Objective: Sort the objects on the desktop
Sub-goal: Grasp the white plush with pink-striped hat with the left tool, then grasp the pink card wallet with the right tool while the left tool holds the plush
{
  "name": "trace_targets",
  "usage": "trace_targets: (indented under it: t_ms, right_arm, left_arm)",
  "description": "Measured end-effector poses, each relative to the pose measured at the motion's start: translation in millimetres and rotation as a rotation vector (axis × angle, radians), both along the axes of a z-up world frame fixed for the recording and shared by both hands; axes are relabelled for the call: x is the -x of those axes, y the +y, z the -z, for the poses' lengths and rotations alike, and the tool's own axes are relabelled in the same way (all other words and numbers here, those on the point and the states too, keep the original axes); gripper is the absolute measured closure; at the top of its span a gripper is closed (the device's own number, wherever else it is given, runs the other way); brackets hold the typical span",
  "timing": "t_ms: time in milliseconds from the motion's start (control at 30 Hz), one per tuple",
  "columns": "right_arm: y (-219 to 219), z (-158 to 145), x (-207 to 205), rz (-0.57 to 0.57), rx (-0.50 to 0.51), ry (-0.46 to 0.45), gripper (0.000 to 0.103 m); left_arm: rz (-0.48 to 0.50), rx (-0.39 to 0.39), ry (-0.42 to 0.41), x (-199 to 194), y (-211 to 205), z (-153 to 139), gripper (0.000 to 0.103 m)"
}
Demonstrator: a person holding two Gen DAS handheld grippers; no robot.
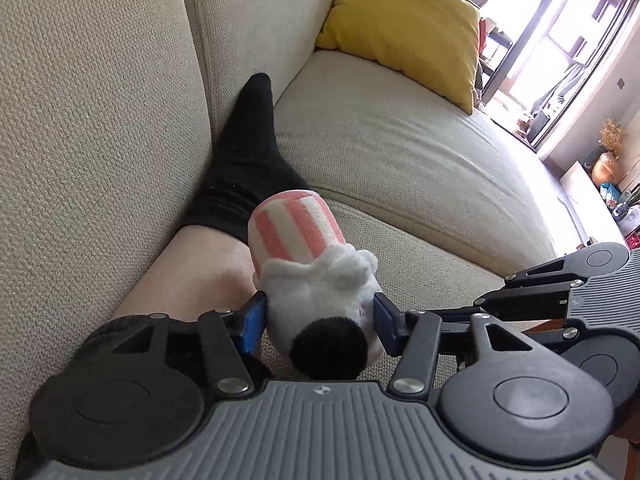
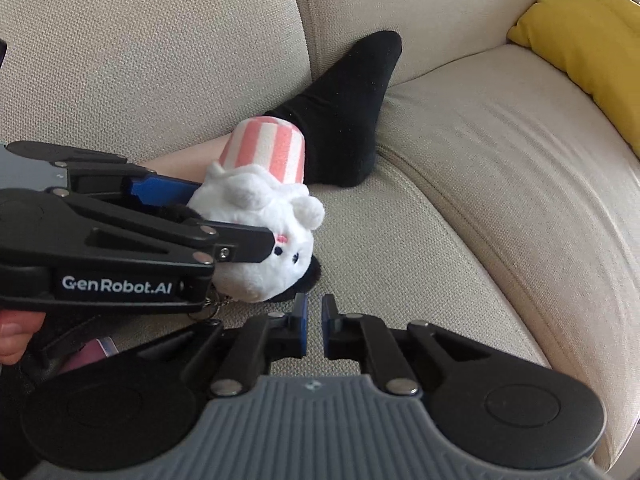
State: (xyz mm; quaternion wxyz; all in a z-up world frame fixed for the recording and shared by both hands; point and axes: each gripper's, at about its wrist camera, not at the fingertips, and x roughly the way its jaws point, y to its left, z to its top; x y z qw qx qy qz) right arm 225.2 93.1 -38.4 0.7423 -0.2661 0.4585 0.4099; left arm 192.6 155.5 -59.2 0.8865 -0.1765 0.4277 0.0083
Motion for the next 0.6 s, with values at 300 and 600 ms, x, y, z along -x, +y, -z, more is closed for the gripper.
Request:
trace_targets:
  t_ms: [300, 600]
  right_arm:
    - [-31.3, -31.9, 46.4, -0.017, -0.108, 0.146, 0.089]
    - [-1.6, -0.7, 91.7, -0.143, -0.021, 0.317, 0.059]
  left_arm:
    - [0.044, -0.102, -0.069, 66.2, -18.1, -52.4, 0.039]
    - [-0.002, -0.198, -0.010, 127.2, -19.1, -68.8, 0.039]
